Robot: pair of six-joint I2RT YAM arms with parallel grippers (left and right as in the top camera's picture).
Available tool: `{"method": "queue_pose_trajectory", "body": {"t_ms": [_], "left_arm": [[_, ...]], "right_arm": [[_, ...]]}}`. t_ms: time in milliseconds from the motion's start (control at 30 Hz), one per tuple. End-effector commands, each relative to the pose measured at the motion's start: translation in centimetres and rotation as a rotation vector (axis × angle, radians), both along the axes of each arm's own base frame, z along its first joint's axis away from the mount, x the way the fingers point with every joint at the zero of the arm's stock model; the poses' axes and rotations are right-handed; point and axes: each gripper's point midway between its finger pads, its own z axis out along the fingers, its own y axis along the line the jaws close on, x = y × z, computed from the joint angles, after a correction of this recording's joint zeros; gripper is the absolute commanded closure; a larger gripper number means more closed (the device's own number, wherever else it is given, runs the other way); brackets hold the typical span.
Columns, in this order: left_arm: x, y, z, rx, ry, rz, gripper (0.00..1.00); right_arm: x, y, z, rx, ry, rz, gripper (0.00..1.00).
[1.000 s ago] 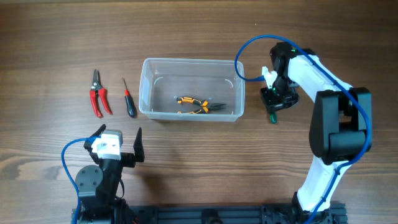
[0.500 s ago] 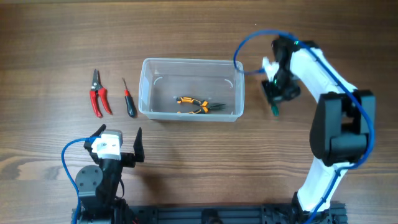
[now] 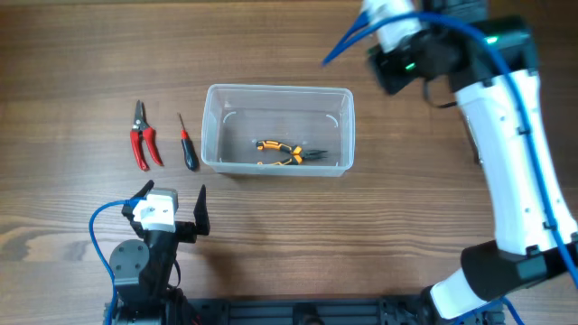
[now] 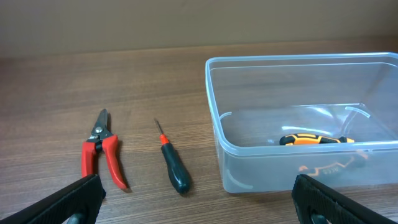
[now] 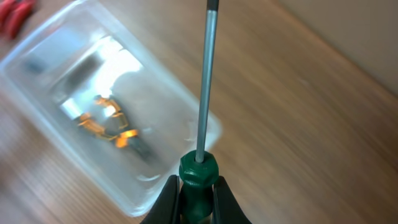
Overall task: Pack container
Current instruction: 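Lift the green screwdriver into the container and open the right gripper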
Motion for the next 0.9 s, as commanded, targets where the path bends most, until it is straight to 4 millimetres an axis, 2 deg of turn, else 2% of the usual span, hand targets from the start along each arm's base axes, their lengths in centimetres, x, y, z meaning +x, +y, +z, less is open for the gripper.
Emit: {"method": "queue_pose_trajectory", "body": {"t_ms": [0, 100, 233, 367, 433, 600, 733, 867], "left_arm": [[0.0, -0.3, -0.1, 0.012, -0.006, -0.021, 0.00], [0.0, -0.3, -0.1, 0.012, -0.006, -0.021, 0.00], [0.0, -0.3, -0.1, 0.012, -0.006, -0.021, 0.00], [0.0, -0.3, -0.1, 0.012, -0.006, -0.021, 0.00], [0.0, -0.3, -0.1, 0.012, -0.006, -0.021, 0.00], [0.0, -0.3, -0.1, 0.012, -0.006, -0.021, 0.00], [0.0, -0.3, -0.1, 0.012, -0.006, -0.021, 0.00], [0.0, -0.3, -0.1, 0.012, -0.006, -0.021, 0.00]], "right_arm": [[-2.4, 5.0, -0.9, -0.018, 0.004, 0.217, 0.96], [-3.3, 8.2, -2.3, -0.039, 0.002, 0.321, 0.96], [-3.3, 10.4, -5.0, -0.073, 0.042, 0.397, 0.96], [-2.9, 11.4, -9.9, -0.127, 0.149, 0.441, 0.96], [-2.5, 11.6, -13.1, -0.158, 0.213, 0.456, 0.96], [-1.7, 12.2, -18.5, -0.209, 0.279, 0.526, 0.96], [-0.9, 12.5, -19.9, -0.217, 0.272, 0.522, 0.96], [0.5, 13.3, -19.9, -0.201, 0.210, 0.521, 0.96]]}}
